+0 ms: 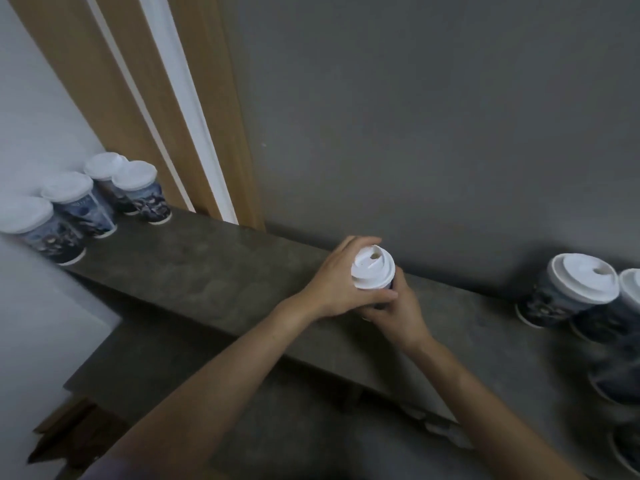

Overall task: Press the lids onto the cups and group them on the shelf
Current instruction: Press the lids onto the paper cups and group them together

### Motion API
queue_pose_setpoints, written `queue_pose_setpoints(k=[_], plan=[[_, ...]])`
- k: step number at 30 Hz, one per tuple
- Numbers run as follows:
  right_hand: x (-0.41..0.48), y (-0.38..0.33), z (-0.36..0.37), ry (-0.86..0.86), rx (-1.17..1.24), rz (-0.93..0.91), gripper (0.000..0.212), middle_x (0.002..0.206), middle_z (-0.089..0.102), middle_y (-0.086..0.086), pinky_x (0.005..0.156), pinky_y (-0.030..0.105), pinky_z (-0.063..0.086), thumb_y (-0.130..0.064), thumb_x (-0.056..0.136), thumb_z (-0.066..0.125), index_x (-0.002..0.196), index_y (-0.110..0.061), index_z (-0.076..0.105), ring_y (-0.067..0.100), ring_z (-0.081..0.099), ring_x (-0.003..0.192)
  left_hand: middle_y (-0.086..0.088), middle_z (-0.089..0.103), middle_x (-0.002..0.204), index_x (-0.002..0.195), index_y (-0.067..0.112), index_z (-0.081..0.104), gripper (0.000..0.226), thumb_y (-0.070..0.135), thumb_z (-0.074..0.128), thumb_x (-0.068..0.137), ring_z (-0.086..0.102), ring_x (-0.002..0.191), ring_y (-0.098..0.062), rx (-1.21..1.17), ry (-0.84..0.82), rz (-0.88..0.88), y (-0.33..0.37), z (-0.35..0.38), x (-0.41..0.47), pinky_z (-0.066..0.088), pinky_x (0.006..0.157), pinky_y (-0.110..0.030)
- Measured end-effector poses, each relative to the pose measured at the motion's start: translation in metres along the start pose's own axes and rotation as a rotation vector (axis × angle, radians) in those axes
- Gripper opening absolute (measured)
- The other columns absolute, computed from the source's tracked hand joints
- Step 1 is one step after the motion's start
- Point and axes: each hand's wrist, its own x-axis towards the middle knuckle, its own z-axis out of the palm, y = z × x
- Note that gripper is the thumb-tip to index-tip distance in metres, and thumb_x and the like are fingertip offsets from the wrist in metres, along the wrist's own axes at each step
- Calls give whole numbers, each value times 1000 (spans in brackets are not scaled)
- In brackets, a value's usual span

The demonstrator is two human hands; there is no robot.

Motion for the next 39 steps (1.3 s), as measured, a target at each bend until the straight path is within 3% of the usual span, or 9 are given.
queue_pose_setpoints(k=[10,13,16,19,25,28,33,35,39], plan=[[-16,37,-6,92,105,46,76,123,66,-25,91,23,55,-16,75,91,138,-28,49,-3,66,112,9,66,128,136,24,52,75,34,89,72,61,123,-13,-359,110,-42,-6,48,-11,49,106,-41],[-25,37,-1,143,114,24,80,137,63,-11,102,28,53,-30,74,89,142,-22,49,4,61,125,14,65,130,138,29,50,72,40,84,77,59,125,-8,-373,139,-92,3,55,-20,48,106,-30],[-28,43,0,167,126,31,83,139,63,-9,105,26,49,-18,72,94,143,-23,50,5,59,129,18,64,129,136,31,53,46,52,55,94,57,125,1,-481,134,-186,7,53,-19,42,104,-17],[-27,45,1,140,91,25,86,135,62,-18,101,15,46,-8,70,94,139,-32,49,-7,57,126,10,68,126,124,29,63,38,38,35,99,60,120,0,-533,204,-256,6,53,-7,43,100,-18],[-31,46,13,189,177,130,90,128,53,-31,91,3,42,-23,65,99,130,-36,39,-24,52,115,2,75,112,113,9,70,41,23,33,101,67,111,-12,-559,419,-226,10,74,-10,49,97,-22],[-30,49,10,191,157,111,78,127,56,-29,90,6,43,-26,66,98,120,-41,44,-19,55,115,1,77,106,106,7,73,37,17,39,96,69,103,-8,-562,309,-290,10,59,1,50,89,-19],[-28,53,7,187,125,34,90,140,57,-15,107,20,45,-18,69,96,139,-40,45,-2,54,131,3,78,87,79,21,80,38,16,49,100,71,83,-7,-677,163,-519,25,50,15,52,79,-26],[-29,52,8,226,148,37,93,140,59,-8,107,21,46,-26,64,100,140,-32,46,3,55,132,10,77,83,80,22,77,42,10,44,102,70,82,0,-638,256,-475,28,58,6,52,77,-19],[-31,52,10,252,144,75,90,132,62,-19,96,12,46,-40,55,101,127,-42,47,-4,59,124,13,77,89,92,16,75,40,5,39,104,68,88,3,-579,376,-389,24,65,-4,48,78,-12]])
